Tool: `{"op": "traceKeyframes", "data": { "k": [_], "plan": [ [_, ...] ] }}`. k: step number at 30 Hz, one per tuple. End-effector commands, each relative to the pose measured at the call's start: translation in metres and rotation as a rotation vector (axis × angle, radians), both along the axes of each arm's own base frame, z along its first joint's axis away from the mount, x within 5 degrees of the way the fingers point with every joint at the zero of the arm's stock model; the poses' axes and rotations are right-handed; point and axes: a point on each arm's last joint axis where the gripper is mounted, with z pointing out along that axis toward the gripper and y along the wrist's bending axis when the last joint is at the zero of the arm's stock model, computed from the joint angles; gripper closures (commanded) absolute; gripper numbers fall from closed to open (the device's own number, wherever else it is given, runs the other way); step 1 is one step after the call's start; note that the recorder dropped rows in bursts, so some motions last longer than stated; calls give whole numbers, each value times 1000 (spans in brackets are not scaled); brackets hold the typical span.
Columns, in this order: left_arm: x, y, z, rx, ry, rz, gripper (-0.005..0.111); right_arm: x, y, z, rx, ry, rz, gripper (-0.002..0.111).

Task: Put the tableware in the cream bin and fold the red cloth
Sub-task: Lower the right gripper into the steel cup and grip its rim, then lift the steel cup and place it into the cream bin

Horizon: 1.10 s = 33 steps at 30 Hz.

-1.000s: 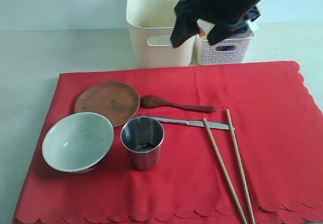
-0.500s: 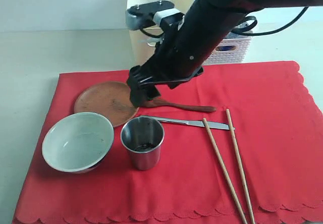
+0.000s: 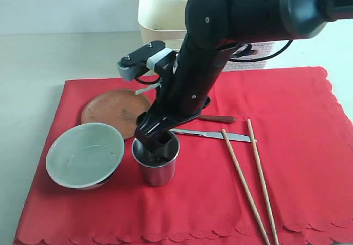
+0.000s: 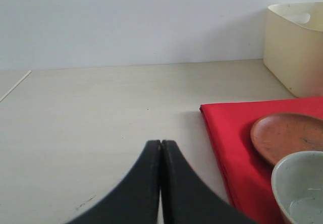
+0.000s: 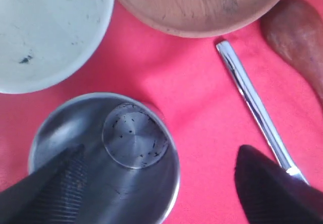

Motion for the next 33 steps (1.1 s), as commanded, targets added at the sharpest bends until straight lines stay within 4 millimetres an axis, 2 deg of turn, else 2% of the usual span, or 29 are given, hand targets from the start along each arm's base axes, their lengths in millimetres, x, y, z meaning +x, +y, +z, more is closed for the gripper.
{"op": "traceKeyframes", "data": {
  "k": [1,13,18,22,27,33],
  "plan": [
    [0,0,1,-9,-8,1,104,1,1,-10,-27,5,12,50],
    [0,0,1,-9,-8,1,104,2,2,-10,-14,-2,-13,108],
    [0,0,1,-9,-8,1,104,2,2,-6,-10,-6,-13,108],
    [0,0,1,-9,-8,1,104,0,0,6,13,-30,-15,108],
    [0,0,1,-9,-8,1,104,0,-8,36,58,-107,-18,108],
    [0,0,1,-9,-8,1,104,12,-29,70,112,-261,-61,108]
  ]
}}
